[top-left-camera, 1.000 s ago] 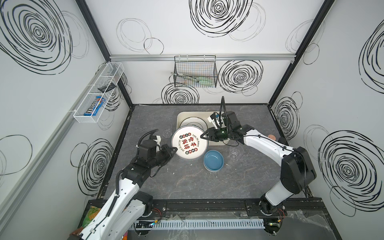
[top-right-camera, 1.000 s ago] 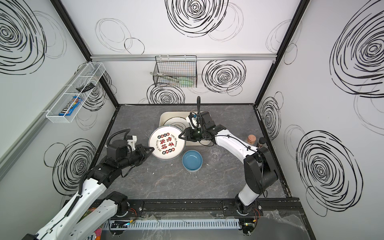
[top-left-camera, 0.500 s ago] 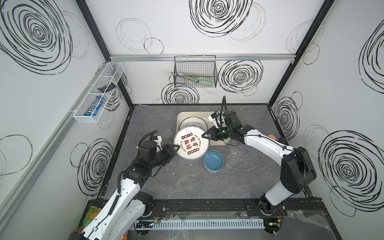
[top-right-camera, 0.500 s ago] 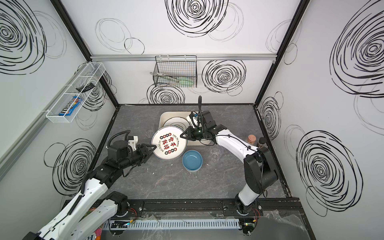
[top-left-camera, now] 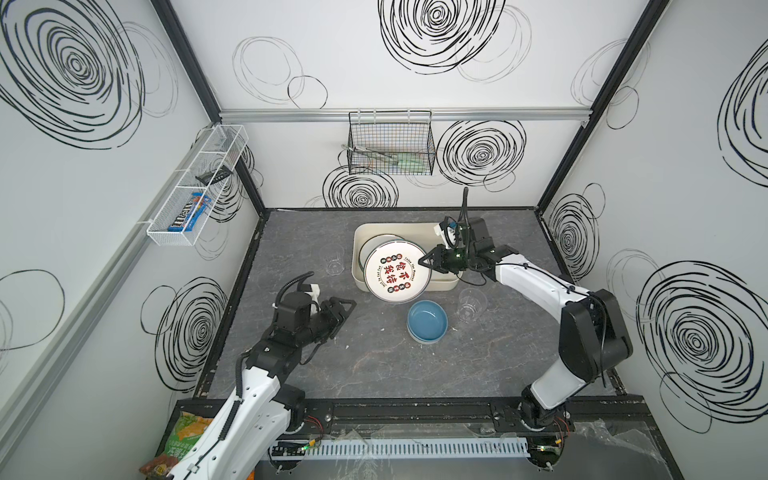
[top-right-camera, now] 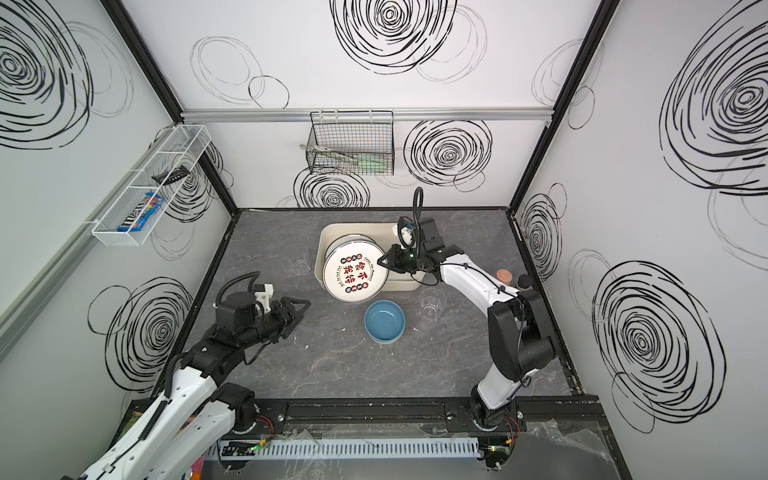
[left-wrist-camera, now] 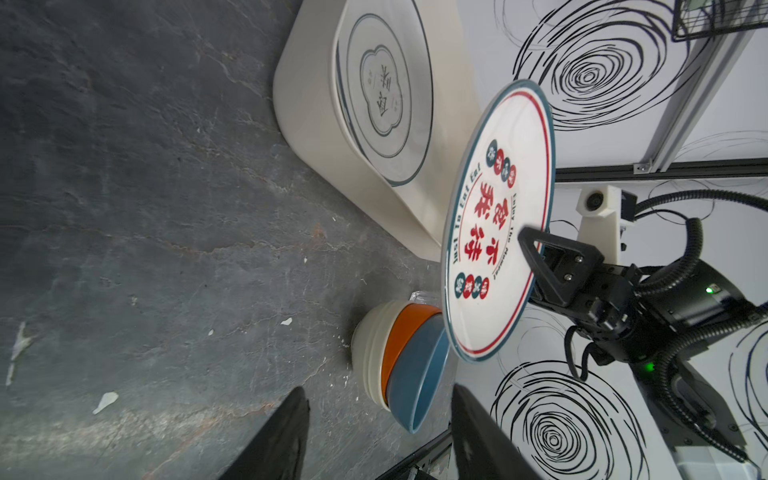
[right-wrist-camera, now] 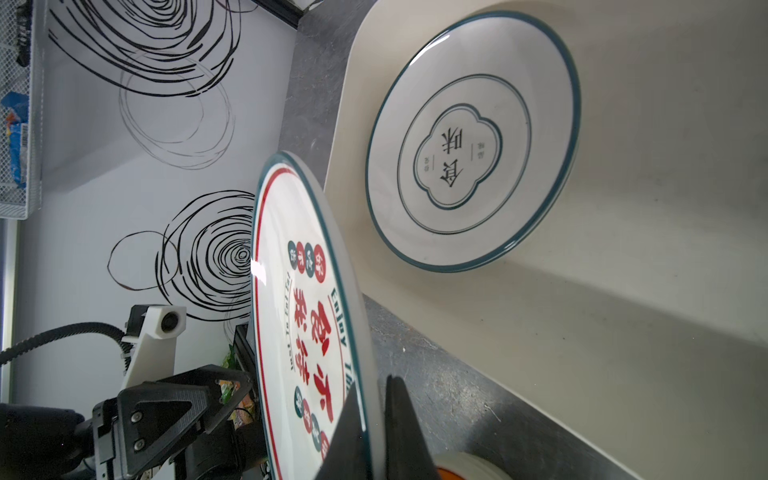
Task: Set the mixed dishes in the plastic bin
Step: 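Carry the red-lettered plate into the bin with the right gripper while the left opens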
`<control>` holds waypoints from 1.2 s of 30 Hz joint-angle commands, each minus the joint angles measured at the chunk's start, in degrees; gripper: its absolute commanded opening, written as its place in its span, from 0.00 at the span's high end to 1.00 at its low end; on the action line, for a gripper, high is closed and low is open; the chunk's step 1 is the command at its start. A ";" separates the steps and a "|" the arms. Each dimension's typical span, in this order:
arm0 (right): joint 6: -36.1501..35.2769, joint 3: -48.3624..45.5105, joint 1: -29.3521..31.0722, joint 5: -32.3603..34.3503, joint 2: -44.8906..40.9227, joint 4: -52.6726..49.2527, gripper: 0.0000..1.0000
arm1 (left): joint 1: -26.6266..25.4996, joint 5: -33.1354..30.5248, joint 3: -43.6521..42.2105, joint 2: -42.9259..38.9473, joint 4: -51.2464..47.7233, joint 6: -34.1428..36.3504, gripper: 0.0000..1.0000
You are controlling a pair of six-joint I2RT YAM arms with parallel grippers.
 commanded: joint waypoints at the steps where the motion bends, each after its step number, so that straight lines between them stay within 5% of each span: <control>1: 0.81 2.93 -0.83 0.65 1.75 1.71 0.98 | 0.33 -1.05 -1.27 -1.22 -1.55 2.01 0.41; 36: 7.18 22.11 -1.55 8.89 23.50 1.40 0.98 | 0.20 -2.61 -6.67 -4.14 -6.18 2.32 0.36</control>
